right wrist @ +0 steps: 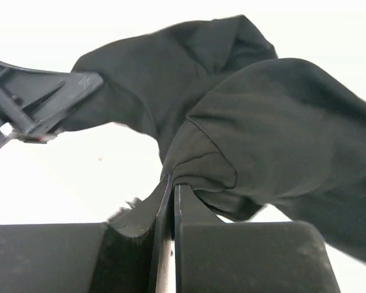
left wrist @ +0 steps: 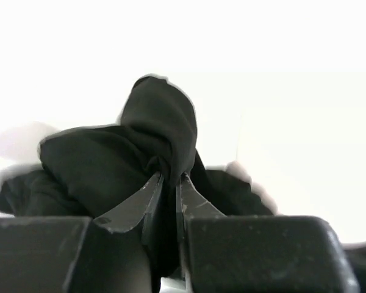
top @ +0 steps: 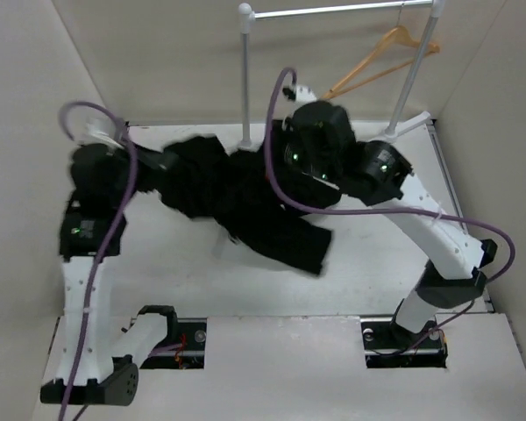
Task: Place the trousers on the hanger
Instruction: Flatten out the trousers at the center of the board.
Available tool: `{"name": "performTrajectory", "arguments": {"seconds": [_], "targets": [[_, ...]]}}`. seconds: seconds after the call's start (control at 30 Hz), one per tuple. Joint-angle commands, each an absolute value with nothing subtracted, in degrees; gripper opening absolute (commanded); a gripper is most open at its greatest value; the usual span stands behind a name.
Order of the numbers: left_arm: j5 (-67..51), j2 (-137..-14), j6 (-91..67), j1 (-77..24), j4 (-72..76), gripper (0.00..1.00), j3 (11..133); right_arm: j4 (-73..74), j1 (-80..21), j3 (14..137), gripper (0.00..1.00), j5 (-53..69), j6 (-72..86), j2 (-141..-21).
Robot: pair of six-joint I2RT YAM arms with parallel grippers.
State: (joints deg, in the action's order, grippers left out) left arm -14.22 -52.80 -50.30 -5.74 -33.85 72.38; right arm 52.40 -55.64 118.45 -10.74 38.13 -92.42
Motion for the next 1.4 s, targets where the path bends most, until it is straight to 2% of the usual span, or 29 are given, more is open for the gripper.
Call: {"name": "performTrajectory", "arguments": {"seconds": [0.0, 0.07, 0.1, 0.17, 0.23, 0.3, 0.4, 0.6, 0.67, 0.73, 0.77, 0.83, 0.9, 0.93, 1.0, 1.07, 1.1, 1.17, 1.2, 1.27, 1.3, 1.37], "targets": [[-15.21, -54.65, -46.85, 0.66, -38.93, 0.02, 94.07, 58.78, -55.94, 148.55, 0.05, -12.23, 27.78, -94.99], [-12.76, -57.64, -46.67, 0.14, -39.55, 0.03, 104.54, 60.11, -53.06, 158.0, 0.06, -8.81, 28.29, -96.33], [-12.22, -58.61, -46.84, -0.39, -39.64, 0.03, 107.9, 59.68, -50.26, 156.37, 0.06, -6.7, 29.95, -94.5], [-10.99, -59.06, -47.46, -1.01, -39.73, 0.03, 110.82, 55.92, -44.11, 143.69, 0.06, -1.52, 32.51, -88.01], [-10.64, -58.28, -47.81, -1.18, -40.08, 0.03, 110.05, 47.51, -37.96, 125.51, 0.06, 2.62, 34.1, -79.93], [-10.28, -56.35, -48.34, -1.36, -40.17, 0.03, 106.11, 40.46, -29.97, 111.68, 0.08, 7.0, 36.9, -74.2], [-10.28, -52.83, -48.52, -1.62, -40.34, 0.03, 97.85, 34.3, -18.27, 99.96, 0.08, 18.42, 41.38, -71.81], [-10.81, -42.3, -53.68, -7.67, -42.45, 0.05, 74.23, 30.15, -8.14, 91.68, 0.08, 23.11, 40.96, -74.17], [-10.11, -39.04, -56.68, -12.06, -42.1, 0.09, 65.35, 30.59, -5.42, 91.06, 0.08, 22.68, 40.7, -75.4], [-10.72, -38.23, -58.62, -16.8, -40.44, 0.23, 58.57, 30.93, -2.78, 90.7, 0.08, 21.45, 40.6, -77.33], [-10.64, -38.23, -59.23, -19.79, -38.95, 0.31, 55.58, 31.55, -1.29, 90.62, 0.12, 20.23, 40.87, -78.13], [-9.41, -39.72, -59.77, -25.5, -36.05, 0.45, 51.87, 31.29, 1.35, 90.44, 0.37, 14.97, 41.04, -80.06], [-8.09, -41.74, -59.68, -29.2, -34.2, 0.52, 50.37, 33.3, 2.15, 91.75, 0.58, 10.66, 40.96, -82.43], [-7.48, -42.97, -59.42, -30.7, -33.49, 0.54, 50.36, 34.79, 2.24, 92.63, 0.66, 8.72, 40.43, -83.22], [-5.9, -44.82, -58.45, -31.94, -33.13, 0.55, 50.71, 37.52, 0.41, 92.64, 0.71, 5.72, 38.07, -82.8], [-3.18, -45.09, -56.61, -30.64, -34.18, 0.55, 50.54, 39.11, -4.41, 87.4, 0.69, 1.52, 35.78, -79.3], [-1.86, -44.91, -56.08, -29.41, -35.32, 0.54, 50.36, 39.2, -6.79, 82.66, 0.6, -0.07, 35.42, -76.49], [0.69, -44.74, -54.24, -25.73, -37.35, 0.53, 48.88, 39.37, -12.58, 71.69, 0.27, -2.45, 36.64, -70.52], [1.05, -44.91, -53.45, -23.18, -37.79, 0.53, 47.21, 39.64, -15.57, 64.76, 0.15, -3.33, 38.04, -67.36], [0.01, -45.96, -52.04, -20.71, -36.92, 0.53, 45.01, 39.38, -18.05, 55.69, 0.14, -3.95, 41.55, -64.18], [-1.13, -47.36, -51.07, -20.44, -36.13, 0.53, 44.22, 38.85, -18.58, 51.55, 0.18, -4.22, 43.23, -62.94], [-0.1, -50.0, -47.04, -20.96, -36.99, 0.52, 43.51, 36.58, -18.5, 44.5, 0.46, -4.92, 45.52, -60.57]]}}
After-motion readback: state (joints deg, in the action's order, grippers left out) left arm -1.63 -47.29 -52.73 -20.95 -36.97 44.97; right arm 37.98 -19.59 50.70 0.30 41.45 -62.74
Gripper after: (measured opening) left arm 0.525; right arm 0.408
